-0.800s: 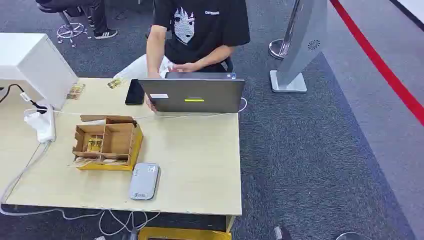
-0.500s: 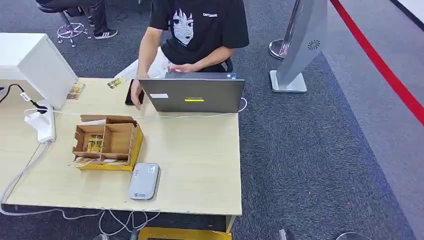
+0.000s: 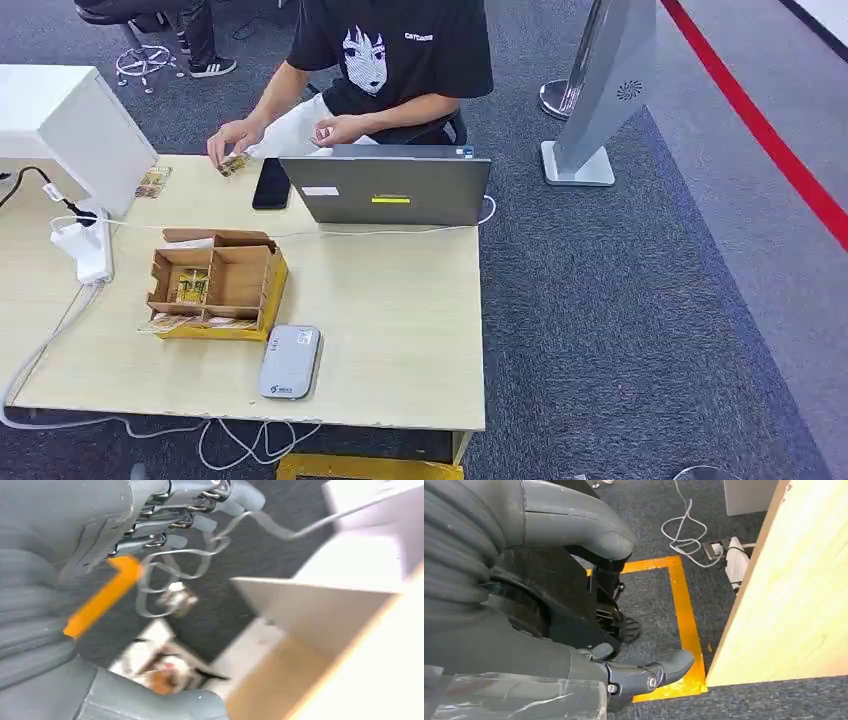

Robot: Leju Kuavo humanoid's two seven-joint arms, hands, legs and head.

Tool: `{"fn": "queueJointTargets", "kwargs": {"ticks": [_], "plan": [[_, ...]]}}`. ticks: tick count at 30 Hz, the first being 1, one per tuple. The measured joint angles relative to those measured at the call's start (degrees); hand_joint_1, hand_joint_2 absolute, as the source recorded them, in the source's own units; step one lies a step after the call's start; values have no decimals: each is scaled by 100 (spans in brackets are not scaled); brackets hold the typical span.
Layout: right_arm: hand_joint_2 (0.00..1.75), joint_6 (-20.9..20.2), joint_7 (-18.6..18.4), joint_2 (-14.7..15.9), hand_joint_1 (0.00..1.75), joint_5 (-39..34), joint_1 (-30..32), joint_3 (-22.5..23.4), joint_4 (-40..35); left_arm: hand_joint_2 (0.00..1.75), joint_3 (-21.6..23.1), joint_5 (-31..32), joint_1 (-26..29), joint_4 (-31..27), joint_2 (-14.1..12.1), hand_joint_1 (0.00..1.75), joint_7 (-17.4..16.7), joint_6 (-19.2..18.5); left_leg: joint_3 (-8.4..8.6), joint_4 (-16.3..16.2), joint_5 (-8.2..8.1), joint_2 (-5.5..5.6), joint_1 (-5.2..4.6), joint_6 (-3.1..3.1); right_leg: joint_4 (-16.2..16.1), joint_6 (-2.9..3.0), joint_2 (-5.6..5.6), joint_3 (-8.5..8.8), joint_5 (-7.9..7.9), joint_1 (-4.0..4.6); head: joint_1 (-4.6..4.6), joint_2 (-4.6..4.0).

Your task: Pass the card to the sensor for recognition and then transmit it.

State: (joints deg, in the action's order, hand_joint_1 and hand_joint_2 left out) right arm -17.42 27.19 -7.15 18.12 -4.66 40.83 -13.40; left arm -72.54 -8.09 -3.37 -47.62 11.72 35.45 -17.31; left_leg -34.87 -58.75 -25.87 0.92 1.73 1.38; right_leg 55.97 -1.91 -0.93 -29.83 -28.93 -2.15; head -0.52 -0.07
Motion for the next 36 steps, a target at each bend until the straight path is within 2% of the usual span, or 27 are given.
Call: {"fn": "queueJointTargets", "kwargs": {"ticks": [2, 4, 7, 10, 12, 13, 14, 15, 17, 19, 20, 21, 22, 24, 27, 29, 32, 34, 36], "plan": [[175, -4, 0, 0, 0, 52, -4, 30, 0, 175, -59, -225, 3, -462, 35, 0, -74, -58, 2, 0, 1, 1, 0, 0, 0, -1, 1, 0, 1, 0, -2, 2], [175, -7, 9, 0, 0, 85, -5, 46, 0, 175, -74, -365, 17, -602, -25, 0, 115, -201, 2, 0, 1, 1, 0, 0, 1, -1, 1, 11, 0, 1, -2, 2], [175, -42, 66, 0, 0, 153, -2, 70, 0, 175, -79, -360, 41, -580, -315, 0, 425, -501, 2, 0, 1, 0, 9, 1, 1, 2, 0, 10, -1, 10, -2, 0], [175, -123, 185, 9, 0, 166, 7, 98, 0, 175, -207, 97, 32, -691, -606, 0, 468, -906, 4, 2, 2, 0, 11, 3, 2, 6, 1, -3, -5, 11, -11, 2], [175, -118, 251, 11, 0, 140, 29, 168, 0, 175, -242, 655, 85, -1176, -515, 0, 470, -1098, 1, 2, 2, 0, 11, 3, 1, 7, 1, -5, -7, 10, -13, 2], [175, -116, 271, 13, 0, 127, 43, 210, -2, 175, -196, 957, 145, -1594, -411, 0, 473, -968, 0, 1, 1, 0, 10, 2, 1, 7, 1, -5, -7, 9, -9, 0], [175, -118, 288, 13, 0, 133, 61, 245, -2, 175, -43, 1262, 245, -2114, -289, 0, 477, -578, 1, 1, 0, -2, 10, 1, 1, 7, -1, -5, -7, 9, -7, 2], [175, -120, 291, 15, 0, 159, 75, 273, -2, 175, 214, 1513, 392, -2581, -202, 0, 481, 3, 1, -2, -1, -7, 9, 0, 0, 7, -5, -7, -6, 8, -4, 2], [175, -122, 286, 15, 0, 179, 89, 339, -2, 175, 1040, 2028, 777, -3417, -147, 0, 486, 1389, -2, -8, -3, -11, 5, -3, -2, 3, -11, -13, -2, 5, -7, 2], [175, -125, 227, 20, 0, 260, 73, 369, -7, 175, 2083, 2979, 1119, -4122, -204, 0, 486, 3159, -1, -8, -2, -5, 4, -3, -3, 1, -3, -10, -2, 2, -9, 2], [175, -129, 197, 20, 0, 293, 55, 371, -7, 175, 2586, 3551, 1262, -4404, -232, 0, 486, 3777, -3, -8, -1, -4, 2, -4, -2, 0, -1, -7, -1, 1, -9, 2], [175, -129, 166, 20, 0, 302, 45, 376, -9, 175, 2957, 4003, 1317, -4602, -230, 0, 481, 4086, -4, -8, 0, 0, 2, -5, -2, -2, 3, -4, 0, 1, -13, 2], [175, -140, 133, 20, 0, 317, 21, 391, -9, 175, 3401, 4508, 1361, -4874, -230, 0, 477, 4181, -5, -6, 1, 7, 1, -7, -2, -2, 14, 5, 1, 1, -13, 2], [175, -146, 105, 20, 0, 354, -20, 422, -9, 175, 3874, 4983, 1435, -5155, -208, 0, 464, 4254, 7, -6, 1, -5, 1, -6, -2, 7, -5, 0, 9, 2, -2, 2], [175, -155, 31, 22, 0, 428, -36, 435, -9, 175, 4364, 6430, 1370, -5386, -391, 0, -27, 4467, 7, -6, 7, -6, 3, -4, -1, 6, -4, -2, 15, 4, -9, 0], [175, -162, 6, 22, 0, 461, -77, 441, -9, 175, 4642, 6752, 1308, -5448, -546, 0, -257, 4494, 7, -4, 9, -8, 3, 1, 1, 8, -6, 0, 16, 5, -11, 2], [175, -181, 7, 22, 0, 463, -99, 448, -9, 175, 4872, 6868, 1256, -5491, -687, 0, -339, 4520, 7, -3, 10, -8, 4, 2, 2, 9, -8, 5, 16, 5, -15, 2], [175, -220, 7, 22, 0, 515, -108, 448, -9, 175, 4986, 7363, 1237, -5489, -838, 0, -619, 4559, 7, -4, 10, -8, 4, 2, 2, 9, -8, -6, 16, 5, -11, 2], [175, -240, -22, 22, 0, 564, -135, 448, -7, 175, 5132, 7748, 1081, -5342, -1203, 0, -1004, 4479, 4, -3, 11, -7, 4, 3, 2, 9, -5, -9, 16, 5, -9, 2]]}}
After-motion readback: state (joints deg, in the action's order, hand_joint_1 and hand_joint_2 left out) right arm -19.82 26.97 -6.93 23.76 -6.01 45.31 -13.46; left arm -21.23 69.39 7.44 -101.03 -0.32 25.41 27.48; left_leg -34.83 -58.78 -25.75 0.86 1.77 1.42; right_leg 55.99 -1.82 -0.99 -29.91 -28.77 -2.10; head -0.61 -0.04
